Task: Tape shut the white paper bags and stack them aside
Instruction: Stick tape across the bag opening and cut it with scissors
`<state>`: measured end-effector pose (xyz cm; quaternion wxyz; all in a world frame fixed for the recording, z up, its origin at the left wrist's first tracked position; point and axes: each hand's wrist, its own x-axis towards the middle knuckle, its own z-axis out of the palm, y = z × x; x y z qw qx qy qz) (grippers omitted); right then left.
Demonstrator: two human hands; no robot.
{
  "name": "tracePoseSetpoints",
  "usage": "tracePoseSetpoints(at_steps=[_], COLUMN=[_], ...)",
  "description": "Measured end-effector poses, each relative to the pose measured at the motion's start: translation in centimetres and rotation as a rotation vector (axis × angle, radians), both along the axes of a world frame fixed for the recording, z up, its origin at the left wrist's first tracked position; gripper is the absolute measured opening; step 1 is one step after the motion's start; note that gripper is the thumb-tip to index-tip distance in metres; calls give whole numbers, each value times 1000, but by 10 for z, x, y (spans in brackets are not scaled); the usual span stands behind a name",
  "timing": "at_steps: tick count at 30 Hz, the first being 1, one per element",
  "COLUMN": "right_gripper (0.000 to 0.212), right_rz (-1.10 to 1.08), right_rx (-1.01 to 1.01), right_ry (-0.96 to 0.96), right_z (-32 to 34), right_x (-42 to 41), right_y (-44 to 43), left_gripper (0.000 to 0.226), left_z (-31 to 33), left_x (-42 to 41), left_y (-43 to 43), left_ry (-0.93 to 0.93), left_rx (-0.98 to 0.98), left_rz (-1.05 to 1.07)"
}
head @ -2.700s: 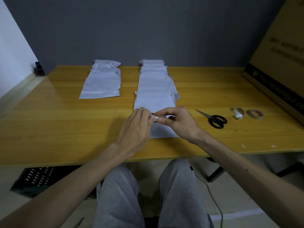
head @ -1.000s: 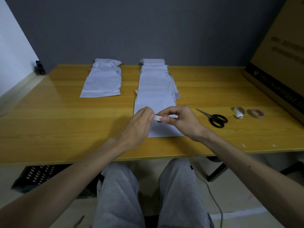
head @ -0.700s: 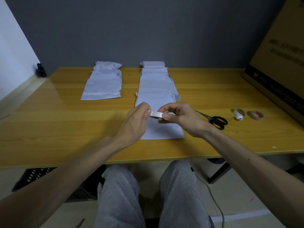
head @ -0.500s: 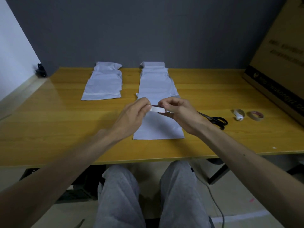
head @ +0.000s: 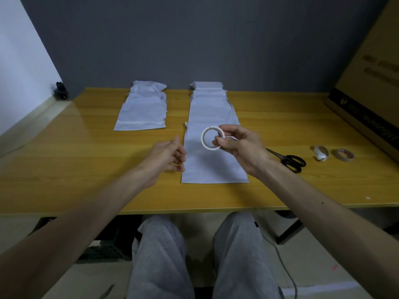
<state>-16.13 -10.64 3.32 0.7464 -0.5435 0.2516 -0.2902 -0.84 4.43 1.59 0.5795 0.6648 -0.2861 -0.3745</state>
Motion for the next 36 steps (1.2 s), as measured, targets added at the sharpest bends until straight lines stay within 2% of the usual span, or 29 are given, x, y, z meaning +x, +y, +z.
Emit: tracePoseSetpoints(at_steps=[10, 15, 21, 26, 29, 36], right_gripper=[32, 33, 34, 34, 33, 30], right_rz=[20, 35, 39, 34, 47, 87], right_rx=[-219, -265, -314, -362, -392, -706], right_ry=[89, 95, 98, 103, 122, 218], right_z=[-1, -3, -2, -4, -6, -14], right_x=[8, 7, 9, 9, 10, 12], right_y=[13, 14, 16, 17, 15, 9], left_gripper=[30, 17, 18, 9, 8, 9], left_z=[4, 5, 6, 10, 12, 9], left_x=[-17, -16, -10, -3, 2, 3], left_y=[-12, -11, -8, -5, -3, -7], left_ry=[265, 208, 151, 187, 107, -47], left_rx=[35, 43, 68, 96, 157, 244], left_rz=[11, 3, 11, 2, -14, 18])
